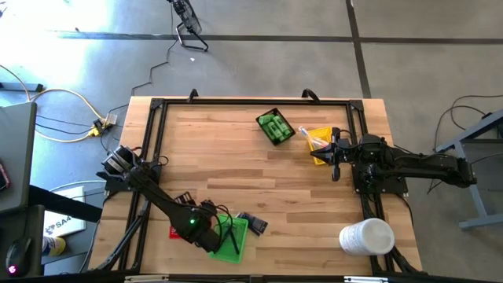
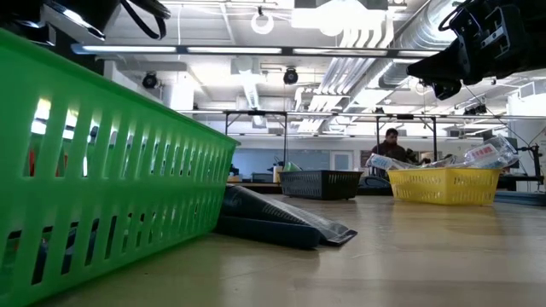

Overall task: Pick & Place Travel size toiletries
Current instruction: Put the razor into the green bin

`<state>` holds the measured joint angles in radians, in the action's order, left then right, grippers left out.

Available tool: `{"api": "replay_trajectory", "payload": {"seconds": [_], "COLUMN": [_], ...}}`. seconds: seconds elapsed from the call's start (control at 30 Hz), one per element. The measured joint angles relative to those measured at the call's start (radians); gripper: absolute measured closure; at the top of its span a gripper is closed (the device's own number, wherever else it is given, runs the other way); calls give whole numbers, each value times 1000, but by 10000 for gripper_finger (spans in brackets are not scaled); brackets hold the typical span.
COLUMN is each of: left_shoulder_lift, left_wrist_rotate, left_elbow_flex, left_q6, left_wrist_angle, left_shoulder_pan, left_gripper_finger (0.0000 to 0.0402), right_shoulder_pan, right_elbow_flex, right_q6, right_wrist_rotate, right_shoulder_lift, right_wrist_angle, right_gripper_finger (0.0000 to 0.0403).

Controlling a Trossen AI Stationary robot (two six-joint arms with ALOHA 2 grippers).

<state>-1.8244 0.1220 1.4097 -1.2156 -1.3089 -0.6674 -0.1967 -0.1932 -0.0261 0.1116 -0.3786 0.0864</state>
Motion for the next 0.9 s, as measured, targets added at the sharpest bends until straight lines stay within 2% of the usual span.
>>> {"api": "replay_trajectory", "payload": {"seconds": [0.37,0.57,0.9], "left_shoulder_lift": [15,15,16], "left_wrist_rotate": [-88,-109,-133], "left_elbow_flex": [1,1,1], "left_q6": [225,391,677], "left_wrist_angle": [6,29,214], "left_shoulder_pan": [124,216,393], "left_gripper_finger": [265,307,363], "right_shoulder_pan": [0,0,0], "right_elbow_flex": [0,0,0], "right_q6": [0,0,0], "right_wrist_rotate": [0,0,0], "right_shoulder_lift": [0,0,0], "right_wrist_angle": [0,0,0], "right_gripper_finger": [401,401,401]}}
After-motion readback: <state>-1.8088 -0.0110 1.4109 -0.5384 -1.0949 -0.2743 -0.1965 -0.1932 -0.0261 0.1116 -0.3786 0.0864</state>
